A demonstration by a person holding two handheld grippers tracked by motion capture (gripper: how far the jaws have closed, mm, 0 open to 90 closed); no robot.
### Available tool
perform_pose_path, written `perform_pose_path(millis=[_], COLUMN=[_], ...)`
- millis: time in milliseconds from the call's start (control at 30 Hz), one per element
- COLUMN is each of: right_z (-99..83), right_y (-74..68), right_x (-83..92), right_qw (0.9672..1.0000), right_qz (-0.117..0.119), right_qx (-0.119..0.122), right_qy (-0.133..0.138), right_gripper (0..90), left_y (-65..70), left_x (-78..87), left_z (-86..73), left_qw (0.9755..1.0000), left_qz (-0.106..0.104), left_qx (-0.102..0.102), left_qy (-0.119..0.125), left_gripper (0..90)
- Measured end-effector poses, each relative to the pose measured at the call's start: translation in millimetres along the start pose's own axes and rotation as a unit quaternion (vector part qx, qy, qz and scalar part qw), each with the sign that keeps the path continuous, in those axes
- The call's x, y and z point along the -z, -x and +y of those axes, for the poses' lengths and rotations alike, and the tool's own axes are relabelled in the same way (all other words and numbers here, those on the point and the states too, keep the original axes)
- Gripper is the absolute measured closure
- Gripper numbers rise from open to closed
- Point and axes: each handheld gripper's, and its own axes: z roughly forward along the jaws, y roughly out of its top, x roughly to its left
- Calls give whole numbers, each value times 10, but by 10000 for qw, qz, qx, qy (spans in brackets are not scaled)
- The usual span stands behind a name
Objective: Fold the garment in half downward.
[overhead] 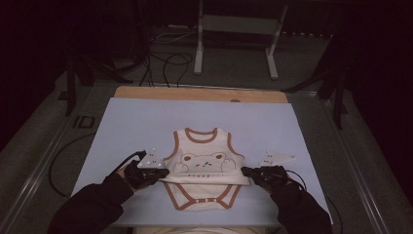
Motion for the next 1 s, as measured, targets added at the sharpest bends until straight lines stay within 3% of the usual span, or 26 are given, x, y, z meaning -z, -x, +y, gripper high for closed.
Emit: perform_pose_path(millis=[733, 900, 1000], right_z=[-410, -488, -494], right_y=[-147, -151, -155], right_x=[-12, -35, -35], right_qw=[9986, 9980, 9982], right_qz=[238, 293, 266], right_qx=[-229, -399, -349], right_qy=[-414, -401, -400], right_gripper=[897, 894, 895], left_y=[309, 316, 304], left_x=[-184, -219, -233], left_z=[-260, -315, -330], left_qw=[9990, 9986, 9984], left_qz=[-371, -448, -478], left_qx=[75, 119, 159], left_qy=[-234, -244, -250], left_gripper=[893, 887, 887])
